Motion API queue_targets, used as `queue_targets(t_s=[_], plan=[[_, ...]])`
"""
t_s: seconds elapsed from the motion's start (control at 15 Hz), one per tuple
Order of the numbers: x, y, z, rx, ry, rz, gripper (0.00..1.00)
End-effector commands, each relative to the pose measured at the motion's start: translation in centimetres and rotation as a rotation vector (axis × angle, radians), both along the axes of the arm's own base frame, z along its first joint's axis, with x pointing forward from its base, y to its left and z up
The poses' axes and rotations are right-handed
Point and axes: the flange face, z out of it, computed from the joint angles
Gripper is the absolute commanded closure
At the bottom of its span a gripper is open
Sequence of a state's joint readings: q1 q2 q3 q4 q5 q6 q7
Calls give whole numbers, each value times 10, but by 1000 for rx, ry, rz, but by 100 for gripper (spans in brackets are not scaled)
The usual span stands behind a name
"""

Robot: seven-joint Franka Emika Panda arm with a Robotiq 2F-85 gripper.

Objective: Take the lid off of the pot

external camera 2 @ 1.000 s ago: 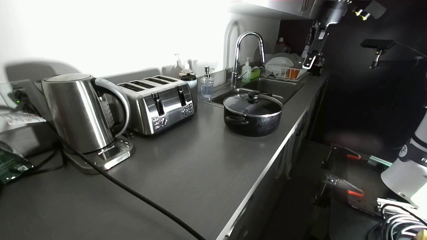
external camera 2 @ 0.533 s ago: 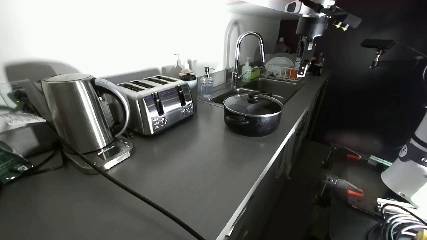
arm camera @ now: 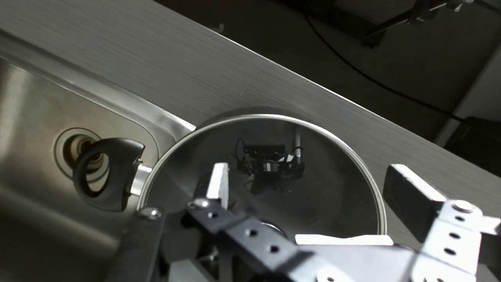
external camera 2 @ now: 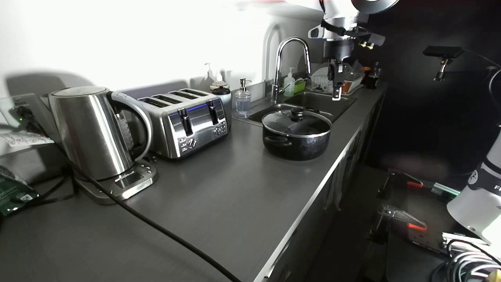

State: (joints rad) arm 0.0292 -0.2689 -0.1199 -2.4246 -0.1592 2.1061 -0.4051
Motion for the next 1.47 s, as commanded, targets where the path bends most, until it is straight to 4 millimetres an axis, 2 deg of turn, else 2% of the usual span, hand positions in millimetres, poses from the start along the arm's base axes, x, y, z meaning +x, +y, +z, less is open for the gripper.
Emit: queue_targets(t_s=[0.0, 0.33, 0.6, 0.93, 1.4], plan=[[40, -5, -16, 14, 55, 71, 0], [76, -4, -41, 25, 92, 139, 0], [97, -1, -56, 49, 99, 191, 0], [108, 2, -64, 67, 100, 240, 0], [113, 5, -63, 71, 74, 272, 0]])
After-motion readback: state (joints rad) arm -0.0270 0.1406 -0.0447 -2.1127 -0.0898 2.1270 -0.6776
